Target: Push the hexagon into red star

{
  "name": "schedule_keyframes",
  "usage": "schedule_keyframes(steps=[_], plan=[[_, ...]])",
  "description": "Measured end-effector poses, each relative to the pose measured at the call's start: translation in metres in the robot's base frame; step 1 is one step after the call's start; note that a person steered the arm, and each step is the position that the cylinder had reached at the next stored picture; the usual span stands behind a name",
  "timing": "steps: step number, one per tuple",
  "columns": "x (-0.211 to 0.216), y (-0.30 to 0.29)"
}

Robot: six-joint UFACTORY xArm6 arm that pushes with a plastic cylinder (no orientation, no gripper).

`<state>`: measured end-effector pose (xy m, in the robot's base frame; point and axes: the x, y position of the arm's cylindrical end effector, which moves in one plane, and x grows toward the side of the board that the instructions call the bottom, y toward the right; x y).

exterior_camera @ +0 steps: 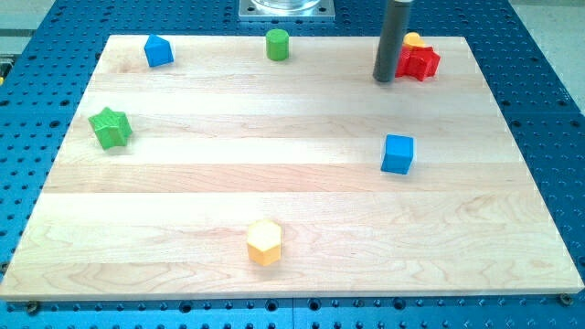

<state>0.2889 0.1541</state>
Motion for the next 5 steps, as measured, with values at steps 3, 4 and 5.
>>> schedule_keyframes(steps=[3,4,5], plan=[[0.144,-0.177],[0.203,-0.243],[0.291,-0.27]])
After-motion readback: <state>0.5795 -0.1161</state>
